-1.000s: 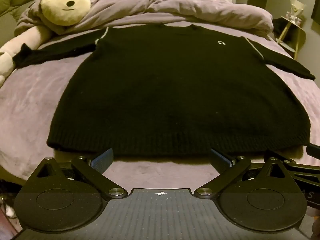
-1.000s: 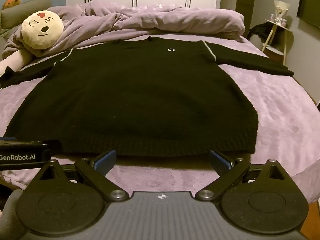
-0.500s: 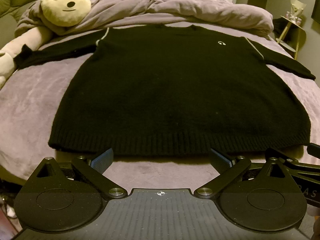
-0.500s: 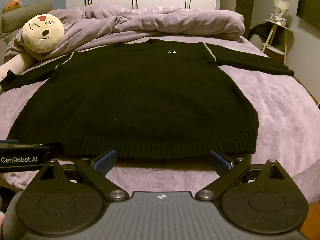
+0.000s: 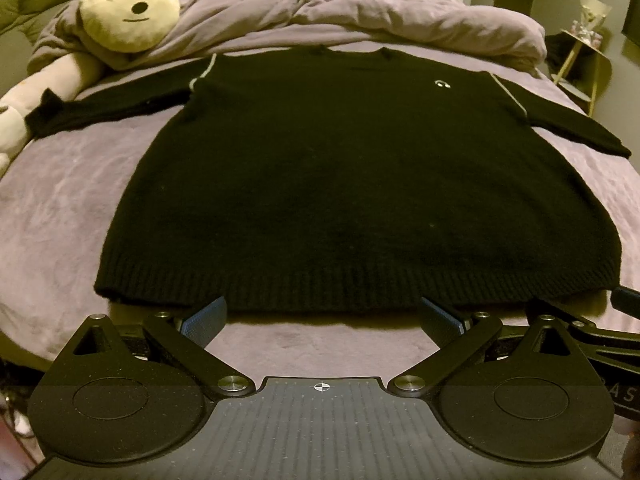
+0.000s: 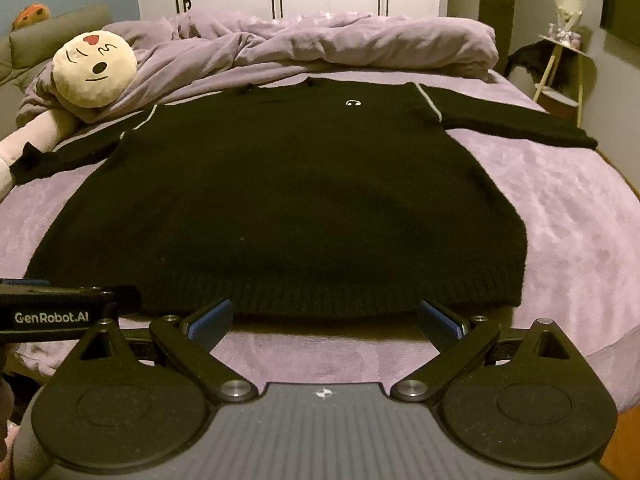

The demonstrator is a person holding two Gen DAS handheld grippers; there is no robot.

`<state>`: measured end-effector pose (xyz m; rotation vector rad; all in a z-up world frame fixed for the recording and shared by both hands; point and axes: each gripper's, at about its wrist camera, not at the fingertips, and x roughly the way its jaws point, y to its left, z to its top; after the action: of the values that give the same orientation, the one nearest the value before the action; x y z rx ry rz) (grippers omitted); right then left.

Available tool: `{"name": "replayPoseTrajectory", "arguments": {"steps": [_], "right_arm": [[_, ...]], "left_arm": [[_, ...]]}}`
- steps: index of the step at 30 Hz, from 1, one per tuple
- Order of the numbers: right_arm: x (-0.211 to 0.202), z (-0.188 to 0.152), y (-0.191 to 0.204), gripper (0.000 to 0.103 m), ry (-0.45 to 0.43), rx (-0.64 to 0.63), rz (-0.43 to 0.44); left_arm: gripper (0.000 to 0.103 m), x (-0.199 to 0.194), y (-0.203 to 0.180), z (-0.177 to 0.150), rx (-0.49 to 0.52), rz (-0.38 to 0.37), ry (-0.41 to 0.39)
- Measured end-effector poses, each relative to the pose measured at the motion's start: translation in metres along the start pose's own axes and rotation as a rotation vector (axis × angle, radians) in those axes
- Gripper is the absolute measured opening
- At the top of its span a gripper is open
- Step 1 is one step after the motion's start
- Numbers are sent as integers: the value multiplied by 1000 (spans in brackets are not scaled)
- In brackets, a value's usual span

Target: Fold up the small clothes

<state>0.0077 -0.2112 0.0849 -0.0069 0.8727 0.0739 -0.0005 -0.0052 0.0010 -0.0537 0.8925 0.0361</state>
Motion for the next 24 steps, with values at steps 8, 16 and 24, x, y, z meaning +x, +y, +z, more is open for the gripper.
{"name": "replayPoseTrajectory", "arguments": {"steps": [8,16,24], "right_arm": [[0,0,1,99,-10,-2,5],[-2,-1,2,99,-27,-12,5],[-5,-1,4,99,-43,-23,-3]], "left_arm": [[103,3,2,1,-6,0,8],[103,6,2,1,-4,-1,13],[103,8,0,0,1,0,17]]}}
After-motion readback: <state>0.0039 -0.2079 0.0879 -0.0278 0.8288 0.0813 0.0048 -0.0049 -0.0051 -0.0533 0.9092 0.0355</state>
